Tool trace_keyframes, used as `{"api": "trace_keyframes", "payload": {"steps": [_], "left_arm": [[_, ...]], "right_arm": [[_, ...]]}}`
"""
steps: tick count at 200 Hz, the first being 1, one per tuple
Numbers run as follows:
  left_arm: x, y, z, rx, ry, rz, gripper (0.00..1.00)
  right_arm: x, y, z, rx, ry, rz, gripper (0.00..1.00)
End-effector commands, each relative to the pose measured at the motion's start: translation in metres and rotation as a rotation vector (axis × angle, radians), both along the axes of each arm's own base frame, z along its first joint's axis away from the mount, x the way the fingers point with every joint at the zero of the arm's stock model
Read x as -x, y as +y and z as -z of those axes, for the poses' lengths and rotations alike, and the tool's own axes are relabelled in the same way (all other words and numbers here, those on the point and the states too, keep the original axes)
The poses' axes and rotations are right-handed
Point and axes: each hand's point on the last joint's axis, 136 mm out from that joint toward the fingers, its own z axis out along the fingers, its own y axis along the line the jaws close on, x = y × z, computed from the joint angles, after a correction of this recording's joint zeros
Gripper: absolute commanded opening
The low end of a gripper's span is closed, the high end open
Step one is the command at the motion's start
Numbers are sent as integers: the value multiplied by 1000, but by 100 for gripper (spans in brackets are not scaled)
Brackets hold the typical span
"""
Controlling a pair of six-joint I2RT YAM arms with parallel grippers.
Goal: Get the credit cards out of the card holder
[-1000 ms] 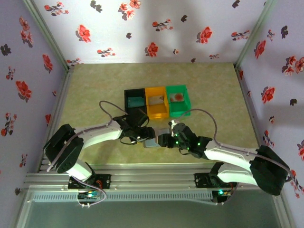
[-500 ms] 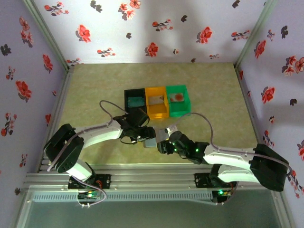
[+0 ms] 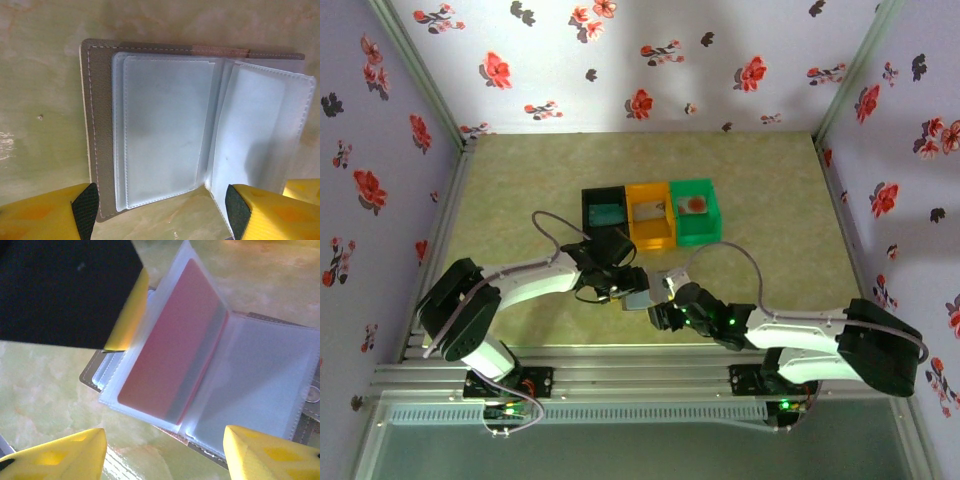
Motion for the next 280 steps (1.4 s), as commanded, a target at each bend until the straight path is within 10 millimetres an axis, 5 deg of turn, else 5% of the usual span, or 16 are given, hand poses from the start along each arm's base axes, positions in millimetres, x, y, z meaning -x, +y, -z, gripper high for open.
{"api": "trace_keyframes", "payload": {"steps": [1, 54, 145, 280], "left_arm": [[-2, 0, 0, -5, 10, -1, 71], [-2, 0, 1, -8, 11, -1, 71], [-1, 3, 4, -10, 17, -5, 71], [0, 4, 6, -6, 17, -8, 71]], "right_arm": [[3, -4, 10, 55, -28, -23, 65], [-3, -9, 26, 138, -24, 8, 61], [-15, -24, 18, 136, -70, 104, 57], [3, -7, 22, 81, -17, -21, 60]]}}
